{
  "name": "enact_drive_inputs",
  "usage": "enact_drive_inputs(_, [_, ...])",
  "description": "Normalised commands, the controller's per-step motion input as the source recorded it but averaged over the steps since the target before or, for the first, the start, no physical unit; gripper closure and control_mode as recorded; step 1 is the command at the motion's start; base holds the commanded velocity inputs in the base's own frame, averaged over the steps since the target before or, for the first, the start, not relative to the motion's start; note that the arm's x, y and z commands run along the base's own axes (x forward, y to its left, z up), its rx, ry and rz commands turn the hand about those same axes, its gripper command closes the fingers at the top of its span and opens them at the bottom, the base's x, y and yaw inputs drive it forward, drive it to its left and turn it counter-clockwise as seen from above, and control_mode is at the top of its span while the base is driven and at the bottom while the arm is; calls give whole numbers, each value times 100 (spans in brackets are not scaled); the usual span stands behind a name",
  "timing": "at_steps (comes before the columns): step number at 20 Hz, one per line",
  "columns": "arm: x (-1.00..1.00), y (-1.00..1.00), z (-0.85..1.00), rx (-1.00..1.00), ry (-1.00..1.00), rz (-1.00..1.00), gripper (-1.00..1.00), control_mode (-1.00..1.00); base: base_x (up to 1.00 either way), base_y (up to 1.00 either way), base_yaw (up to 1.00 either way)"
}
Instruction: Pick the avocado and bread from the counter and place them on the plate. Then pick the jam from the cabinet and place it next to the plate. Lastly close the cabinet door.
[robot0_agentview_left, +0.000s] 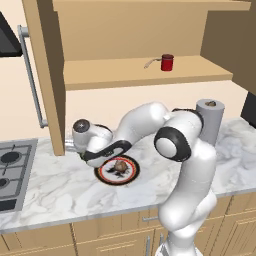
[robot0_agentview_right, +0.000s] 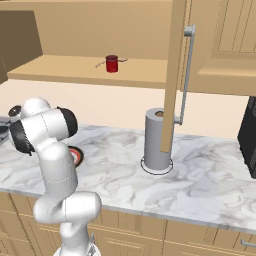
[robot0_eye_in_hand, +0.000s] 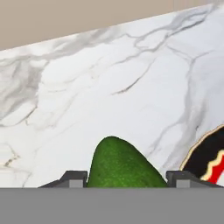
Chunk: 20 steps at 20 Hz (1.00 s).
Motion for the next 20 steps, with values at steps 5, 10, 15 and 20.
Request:
enact_drive_inputs(5, [-71,-58,74,15,-5,-2,100,-100,0,0,0])
enact_drive_inputs(10, [-75,-65,97,29,3,-3,100,-100,0,0,0])
enact_drive_inputs(15, [-67,-59,98,31,18,-7,100,-100,0,0,0])
enact_drive_inputs(20, [-45,-31,54,10,23,-5,100,-100,0,0,0])
